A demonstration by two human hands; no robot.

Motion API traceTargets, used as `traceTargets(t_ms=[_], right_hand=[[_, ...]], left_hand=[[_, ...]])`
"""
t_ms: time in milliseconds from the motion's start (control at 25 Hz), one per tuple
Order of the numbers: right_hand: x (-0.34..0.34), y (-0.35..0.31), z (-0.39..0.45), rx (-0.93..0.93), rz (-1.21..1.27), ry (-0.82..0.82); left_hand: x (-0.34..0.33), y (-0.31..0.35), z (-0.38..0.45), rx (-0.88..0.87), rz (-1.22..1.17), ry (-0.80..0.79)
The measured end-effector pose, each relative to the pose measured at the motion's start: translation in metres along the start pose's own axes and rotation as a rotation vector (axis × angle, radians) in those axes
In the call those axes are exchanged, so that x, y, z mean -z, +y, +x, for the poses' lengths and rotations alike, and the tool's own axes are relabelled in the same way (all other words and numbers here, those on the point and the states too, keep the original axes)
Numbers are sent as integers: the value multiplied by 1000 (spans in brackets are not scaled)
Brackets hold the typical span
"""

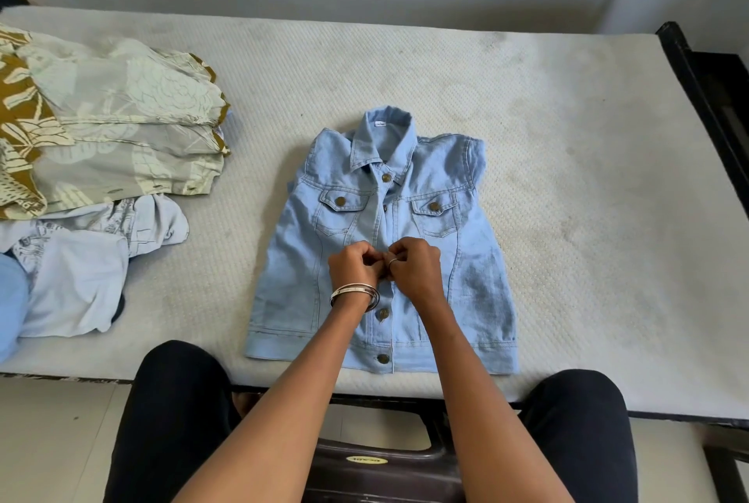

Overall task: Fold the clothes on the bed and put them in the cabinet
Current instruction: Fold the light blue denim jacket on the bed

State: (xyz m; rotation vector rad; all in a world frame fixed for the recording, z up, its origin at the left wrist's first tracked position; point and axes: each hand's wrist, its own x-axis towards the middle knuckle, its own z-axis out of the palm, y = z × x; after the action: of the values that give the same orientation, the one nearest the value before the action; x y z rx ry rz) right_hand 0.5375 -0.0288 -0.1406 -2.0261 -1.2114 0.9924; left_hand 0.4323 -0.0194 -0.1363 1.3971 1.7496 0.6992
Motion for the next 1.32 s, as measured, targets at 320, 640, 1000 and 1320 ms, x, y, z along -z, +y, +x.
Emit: traceTargets(t_ms=[320, 640, 1000, 1320], right_hand=[[-7, 12, -13, 149, -40, 53], [3, 13, -18, 122, 60, 11], [-13, 23, -29, 78, 81, 73], [-4, 29, -36, -172, 393, -120]], left_hand=[[6, 3, 1, -10, 117, -42], [16, 15, 19, 322, -24, -321], [19, 8, 20, 449, -159, -498], [25, -2, 23, 401, 122, -543]])
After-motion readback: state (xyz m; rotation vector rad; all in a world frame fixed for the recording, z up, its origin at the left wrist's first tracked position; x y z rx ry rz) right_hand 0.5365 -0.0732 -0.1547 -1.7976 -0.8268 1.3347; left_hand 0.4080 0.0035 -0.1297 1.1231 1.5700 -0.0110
